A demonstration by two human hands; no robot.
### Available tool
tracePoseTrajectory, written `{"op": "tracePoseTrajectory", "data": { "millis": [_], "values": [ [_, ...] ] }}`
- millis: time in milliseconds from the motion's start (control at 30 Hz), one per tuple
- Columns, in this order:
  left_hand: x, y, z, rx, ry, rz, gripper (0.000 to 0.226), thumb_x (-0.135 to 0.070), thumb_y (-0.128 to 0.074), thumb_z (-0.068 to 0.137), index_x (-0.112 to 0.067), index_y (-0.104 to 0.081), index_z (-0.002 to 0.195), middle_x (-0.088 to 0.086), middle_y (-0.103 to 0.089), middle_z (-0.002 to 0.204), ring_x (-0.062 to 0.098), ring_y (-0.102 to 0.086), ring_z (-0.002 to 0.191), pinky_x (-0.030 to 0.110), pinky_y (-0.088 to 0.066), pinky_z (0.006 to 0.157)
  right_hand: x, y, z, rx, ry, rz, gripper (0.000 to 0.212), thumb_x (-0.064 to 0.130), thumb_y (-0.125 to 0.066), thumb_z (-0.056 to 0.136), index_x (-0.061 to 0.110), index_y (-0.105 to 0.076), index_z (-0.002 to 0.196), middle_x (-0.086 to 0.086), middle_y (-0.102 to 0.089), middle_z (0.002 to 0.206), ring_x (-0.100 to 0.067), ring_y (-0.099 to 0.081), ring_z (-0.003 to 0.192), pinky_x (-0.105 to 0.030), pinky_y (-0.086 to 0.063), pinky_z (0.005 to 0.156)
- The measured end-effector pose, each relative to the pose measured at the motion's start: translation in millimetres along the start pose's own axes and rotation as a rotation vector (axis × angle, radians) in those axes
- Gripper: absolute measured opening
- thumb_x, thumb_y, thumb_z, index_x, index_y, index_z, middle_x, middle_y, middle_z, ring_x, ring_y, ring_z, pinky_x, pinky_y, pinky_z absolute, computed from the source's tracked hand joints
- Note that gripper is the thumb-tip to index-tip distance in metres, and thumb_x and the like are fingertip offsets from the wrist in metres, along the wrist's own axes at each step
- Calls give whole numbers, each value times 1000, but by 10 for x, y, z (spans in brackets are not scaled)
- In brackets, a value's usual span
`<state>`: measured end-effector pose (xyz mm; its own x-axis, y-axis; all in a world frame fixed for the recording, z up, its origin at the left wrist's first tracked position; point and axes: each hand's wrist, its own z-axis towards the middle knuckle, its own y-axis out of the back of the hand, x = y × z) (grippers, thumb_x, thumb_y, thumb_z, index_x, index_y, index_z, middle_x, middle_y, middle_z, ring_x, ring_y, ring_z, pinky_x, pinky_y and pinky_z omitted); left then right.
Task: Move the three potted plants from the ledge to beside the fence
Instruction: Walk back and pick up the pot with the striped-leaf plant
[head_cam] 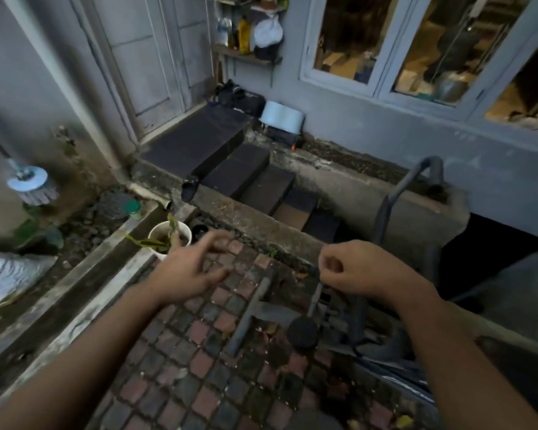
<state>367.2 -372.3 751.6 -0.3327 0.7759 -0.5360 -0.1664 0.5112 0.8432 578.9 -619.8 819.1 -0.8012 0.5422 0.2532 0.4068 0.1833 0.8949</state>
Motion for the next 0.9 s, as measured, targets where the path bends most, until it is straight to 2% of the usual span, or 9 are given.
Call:
{"op": "tracePoseTrajectory", "data": {
  "millis": [100, 167, 233, 267, 333, 533, 700, 800, 900],
  "values": [
    [546, 459, 124, -51, 77, -9, 72, -64, -61, 87, -41, -35, 149, -4, -54, 152, 23, -52, 143, 61, -19, 125, 488, -98, 421, -114, 47, 257, 11, 49, -61, 95, 41, -61, 102, 16, -74, 97, 2, -65, 82, -35, -53, 84],
    [851, 656, 240, -89, 118, -98, 73, -59, -69, 88, -43, -34, 150, 2, -44, 149, 30, -45, 145, 65, -23, 125, 755, -144, 774, -160, 104, 287, 14, 49, -60, 97, 46, -57, 110, 17, -73, 117, 5, -65, 99, -40, -38, 110],
    [1137, 783, 359, -136, 140, -207, 71, -42, -77, 92, -38, -37, 150, 4, -38, 145, 30, -38, 148, 50, -25, 128, 969, -183, 1161, -171, 123, 261, 25, 49, -58, 99, 45, -54, 123, 8, -61, 143, -14, -44, 144, -53, -16, 124],
    [1272, 829, 412, -150, 161, -245, 70, -34, -78, 93, -35, -38, 150, 6, -38, 146, 28, -36, 148, 38, -25, 126, 1059, -200, 1358, -170, 136, 231, 31, 49, -57, 99, 43, -53, 129, 4, -54, 151, -21, -29, 154, -53, -13, 125],
    [1537, 877, 502, -166, 227, -255, 68, -24, -77, 94, -30, -40, 150, 10, -38, 148, 22, -34, 147, 25, -25, 119, 1220, -252, 1755, -166, 178, 176, 43, 50, -60, 99, 38, -52, 139, -2, -45, 154, -26, -24, 154, -49, -20, 123],
    [2545, 842, 799, -97, 367, -159, 69, -19, -76, 95, -18, -40, 154, -3, -31, 134, 27, -31, 149, 16, -20, 112, 1472, -562, 3170, -139, 174, 224, 55, 47, -64, 96, 33, -47, 146, -6, -41, 150, -28, -32, 145, -42, -30, 119],
    [3459, 578, 1190, -96, 453, -118, 65, -25, -77, 94, -23, -44, 151, 11, -34, 148, 30, -39, 144, 26, -25, 115, 1516, -1203, 4305, -128, 82, 310, 64, 41, -69, 91, 30, -45, 149, -7, -48, 146, -30, -39, 140, -40, -31, 116],
    [4362, -223, 1572, -125, 479, -125, 63, -27, -75, 95, -24, -47, 151, 10, -34, 152, 28, -40, 145, 30, -28, 120, 1393, -2185, 5282, -180, 30, 268, 67, 47, -66, 89, 30, -43, 150, -7, -50, 146, -31, -41, 138, -43, -35, 114],
    [5312, -1255, 1891, -31, 433, -75, 67, -49, -66, 94, -39, -41, 155, 10, -29, 159, 31, -38, 148, 44, -35, 123, 1323, -3253, 6154, -195, -8, 258, 73, 57, -62, 91, 32, -37, 154, -5, -46, 149, -28, -38, 141, -42, -35, 116]
  ]
}}
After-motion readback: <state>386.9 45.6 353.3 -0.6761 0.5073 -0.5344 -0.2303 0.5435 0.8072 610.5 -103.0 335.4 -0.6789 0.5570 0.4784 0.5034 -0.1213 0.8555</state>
